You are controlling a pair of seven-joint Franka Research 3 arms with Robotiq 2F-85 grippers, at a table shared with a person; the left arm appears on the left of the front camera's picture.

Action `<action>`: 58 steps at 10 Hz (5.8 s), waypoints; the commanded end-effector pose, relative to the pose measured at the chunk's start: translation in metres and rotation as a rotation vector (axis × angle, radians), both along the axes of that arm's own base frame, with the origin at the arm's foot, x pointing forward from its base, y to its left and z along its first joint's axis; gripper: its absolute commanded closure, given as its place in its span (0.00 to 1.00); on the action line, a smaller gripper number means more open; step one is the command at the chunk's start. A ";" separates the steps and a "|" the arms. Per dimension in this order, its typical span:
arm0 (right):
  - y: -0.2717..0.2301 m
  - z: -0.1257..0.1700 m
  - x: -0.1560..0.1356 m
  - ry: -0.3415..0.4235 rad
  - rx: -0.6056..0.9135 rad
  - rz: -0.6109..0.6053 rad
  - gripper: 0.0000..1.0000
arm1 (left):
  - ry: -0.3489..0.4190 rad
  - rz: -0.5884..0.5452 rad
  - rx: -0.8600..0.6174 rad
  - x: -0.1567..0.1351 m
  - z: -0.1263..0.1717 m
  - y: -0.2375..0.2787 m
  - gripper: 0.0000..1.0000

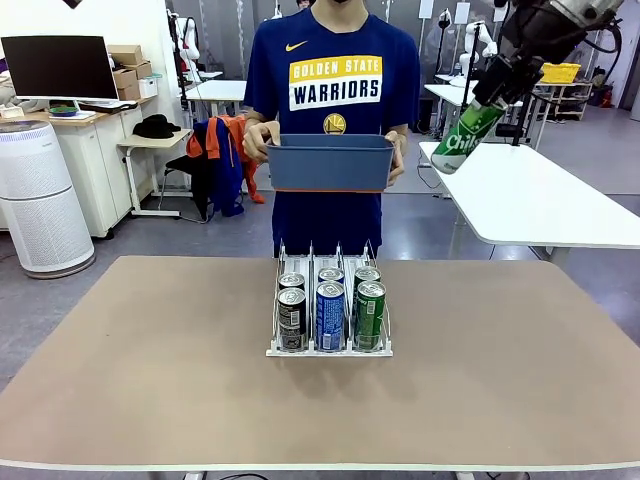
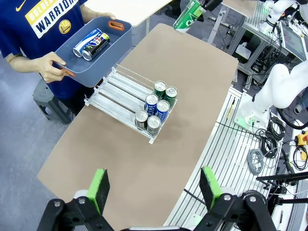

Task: Fill the beverage cans into the dispenser.
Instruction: Place the picked Sprite in the line of the Automatic Can Dispenser with the same cans.

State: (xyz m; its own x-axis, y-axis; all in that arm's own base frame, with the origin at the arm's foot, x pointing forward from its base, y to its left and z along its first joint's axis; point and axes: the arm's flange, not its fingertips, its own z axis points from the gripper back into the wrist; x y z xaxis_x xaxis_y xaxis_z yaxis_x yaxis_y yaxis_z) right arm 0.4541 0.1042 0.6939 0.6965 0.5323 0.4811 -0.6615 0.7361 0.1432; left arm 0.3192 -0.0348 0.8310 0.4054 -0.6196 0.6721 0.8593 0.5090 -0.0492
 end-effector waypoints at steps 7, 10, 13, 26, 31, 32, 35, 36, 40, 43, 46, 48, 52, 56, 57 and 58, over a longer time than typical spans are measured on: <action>0.012 -0.095 -0.042 0.179 0.111 -0.078 0.42 | -0.007 0.007 0.007 -0.001 -0.001 0.001 0.00; 0.016 -0.116 -0.043 0.199 0.104 -0.047 0.42 | -0.007 0.007 0.007 -0.001 -0.001 0.001 0.00; 0.019 -0.113 -0.042 0.237 0.074 -0.069 0.42 | -0.007 0.007 0.007 -0.001 -0.001 0.001 0.00; 0.086 -0.204 -0.151 0.050 -0.040 -0.315 0.42 | -0.007 0.007 0.007 -0.001 -0.001 0.001 0.00; 0.097 -0.212 -0.137 0.057 -0.038 -0.345 0.42 | -0.007 0.007 0.007 -0.001 -0.001 0.001 0.00; 0.097 -0.212 -0.137 0.057 -0.038 -0.345 0.42 | -0.007 0.007 0.007 -0.001 -0.001 0.001 0.00; 0.106 -0.235 -0.120 0.078 -0.096 -0.295 0.42 | -0.007 0.007 0.007 -0.001 -0.001 0.001 0.00; 0.116 -0.246 -0.113 0.102 -0.085 -0.313 0.42 | -0.007 0.007 0.007 -0.001 -0.001 0.001 0.00; 0.131 -0.252 -0.099 0.158 0.009 -0.408 0.42 | -0.007 0.007 0.007 -0.001 -0.001 0.001 0.00; 0.141 -0.253 -0.084 0.180 0.021 -0.415 0.42 | -0.007 0.007 0.007 -0.001 -0.001 0.001 0.00; 0.149 -0.254 -0.067 0.169 0.043 -0.403 0.42 | -0.007 0.007 0.007 -0.001 -0.001 0.001 0.00; 0.153 -0.254 -0.070 0.198 0.012 -0.382 0.42 | -0.007 0.007 0.007 -0.001 -0.001 0.001 0.00; 0.167 -0.253 -0.058 0.163 0.013 -0.356 0.42 | -0.007 0.007 0.007 -0.001 -0.001 0.001 0.00; 0.172 -0.262 -0.037 0.122 0.009 -0.368 0.42 | -0.007 0.007 0.007 -0.001 -0.001 0.001 0.00; 0.174 -0.265 -0.035 0.106 0.001 -0.377 0.42 | -0.007 0.007 0.007 -0.001 -0.001 0.001 0.00; 0.174 -0.267 -0.033 0.083 -0.019 -0.383 0.42 | -0.007 0.007 0.007 -0.001 -0.001 0.001 0.00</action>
